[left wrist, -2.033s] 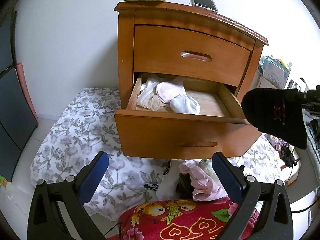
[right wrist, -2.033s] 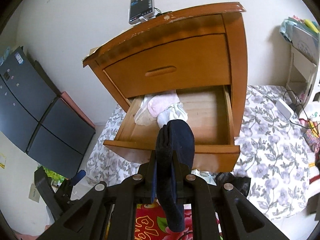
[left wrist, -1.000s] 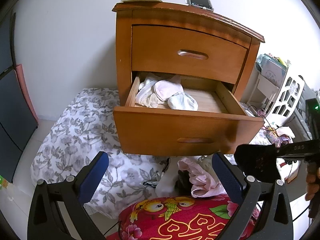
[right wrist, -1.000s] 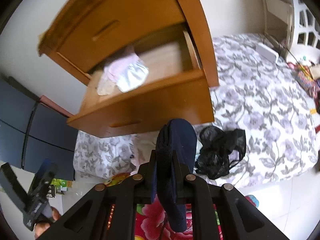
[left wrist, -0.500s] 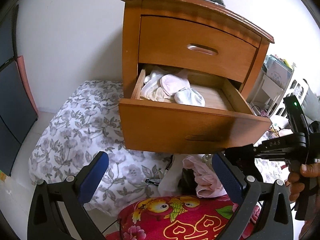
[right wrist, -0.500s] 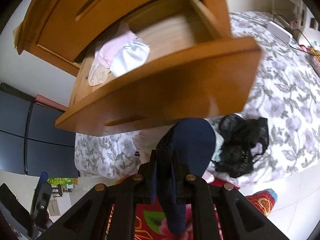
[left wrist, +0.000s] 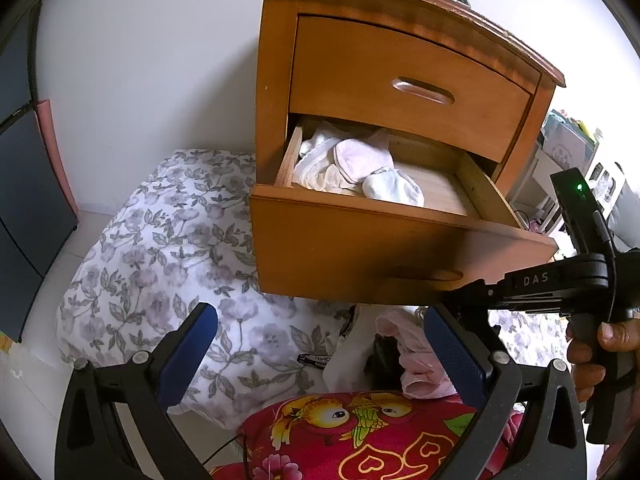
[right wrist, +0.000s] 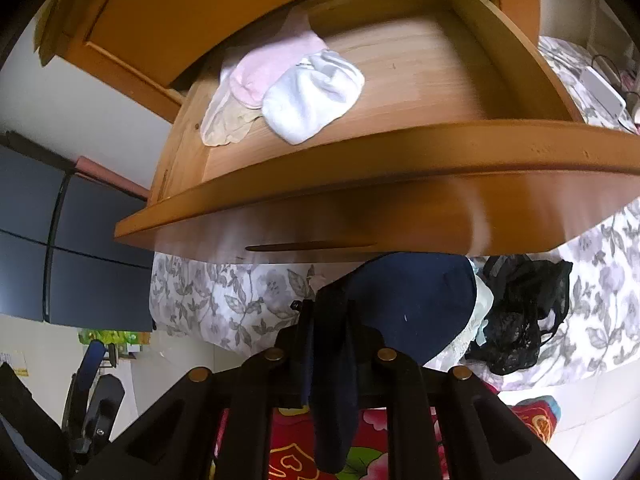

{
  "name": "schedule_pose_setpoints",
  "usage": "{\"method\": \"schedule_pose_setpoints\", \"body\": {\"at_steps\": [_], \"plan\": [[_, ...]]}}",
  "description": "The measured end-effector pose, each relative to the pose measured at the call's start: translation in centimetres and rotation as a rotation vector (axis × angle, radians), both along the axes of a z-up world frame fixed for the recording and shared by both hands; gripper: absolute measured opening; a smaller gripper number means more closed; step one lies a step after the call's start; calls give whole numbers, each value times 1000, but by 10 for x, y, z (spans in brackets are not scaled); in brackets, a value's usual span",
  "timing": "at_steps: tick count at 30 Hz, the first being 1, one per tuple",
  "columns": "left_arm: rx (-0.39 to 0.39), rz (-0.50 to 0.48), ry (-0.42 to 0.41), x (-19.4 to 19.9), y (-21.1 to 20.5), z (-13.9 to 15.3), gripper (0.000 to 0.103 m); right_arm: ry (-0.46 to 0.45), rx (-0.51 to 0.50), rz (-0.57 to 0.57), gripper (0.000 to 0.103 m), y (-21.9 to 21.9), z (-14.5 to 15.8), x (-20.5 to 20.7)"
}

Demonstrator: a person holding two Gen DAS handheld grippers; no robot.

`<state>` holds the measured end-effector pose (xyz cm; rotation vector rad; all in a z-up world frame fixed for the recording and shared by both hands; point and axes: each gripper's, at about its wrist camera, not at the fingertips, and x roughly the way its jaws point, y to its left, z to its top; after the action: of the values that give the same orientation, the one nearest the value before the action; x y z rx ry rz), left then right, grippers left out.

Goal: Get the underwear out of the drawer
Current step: 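Lower the navy sock onto the bed and open the right gripper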

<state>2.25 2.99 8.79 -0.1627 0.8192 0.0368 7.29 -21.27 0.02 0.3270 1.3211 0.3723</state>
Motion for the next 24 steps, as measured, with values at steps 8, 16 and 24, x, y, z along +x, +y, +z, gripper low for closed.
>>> {"method": "schedule_pose_setpoints", "body": {"at_steps": [8, 16, 24], "plan": [[2, -6, 6, 0, -2, -2, 103, -20, -1, 8, 24, -4, 6, -2], [5, -12, 15, 1, -2, -5, 103, -123, -112, -1, 24, -14, 22, -21], [9, -20, 27, 4, -5, -8, 103, -245, -203, -18, 42, -15, 47, -39]]}}
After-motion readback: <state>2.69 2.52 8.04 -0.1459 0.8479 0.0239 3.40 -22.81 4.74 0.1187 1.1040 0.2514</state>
